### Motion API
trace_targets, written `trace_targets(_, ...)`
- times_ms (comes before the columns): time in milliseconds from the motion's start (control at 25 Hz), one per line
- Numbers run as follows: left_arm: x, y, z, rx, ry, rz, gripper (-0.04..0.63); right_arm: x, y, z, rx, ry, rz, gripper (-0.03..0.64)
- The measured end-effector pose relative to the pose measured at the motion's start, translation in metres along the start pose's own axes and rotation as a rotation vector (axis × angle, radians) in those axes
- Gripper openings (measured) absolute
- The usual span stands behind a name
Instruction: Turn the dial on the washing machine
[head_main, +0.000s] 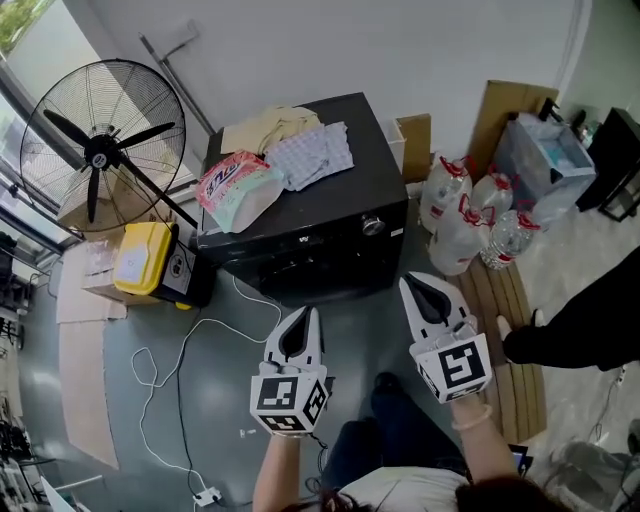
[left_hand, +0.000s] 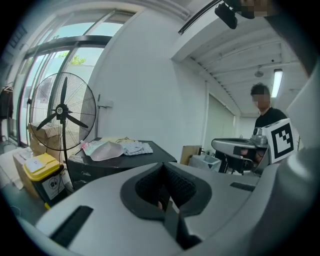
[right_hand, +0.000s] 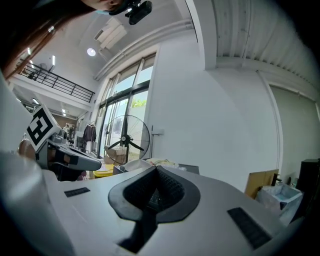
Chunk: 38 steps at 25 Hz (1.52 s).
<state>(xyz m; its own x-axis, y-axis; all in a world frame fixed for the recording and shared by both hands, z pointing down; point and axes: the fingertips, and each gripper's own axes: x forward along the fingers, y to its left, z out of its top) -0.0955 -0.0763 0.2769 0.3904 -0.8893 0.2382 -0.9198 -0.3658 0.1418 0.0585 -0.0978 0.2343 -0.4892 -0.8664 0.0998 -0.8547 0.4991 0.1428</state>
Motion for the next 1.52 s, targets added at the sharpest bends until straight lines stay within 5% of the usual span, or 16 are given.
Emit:
trace_targets(440,0.045,0.054,-0.024,-0.017,0.008,0.087,0.017,0.061,-0.027,-0.044,-0.02,0.018,-0.005,0.026)
trace_targets(1520,0.098,0.138,-0.118,-0.014,0.048,0.08,0.017,0.148,-0.031,-0.168,-0.146,0.099,-0.063,0.048)
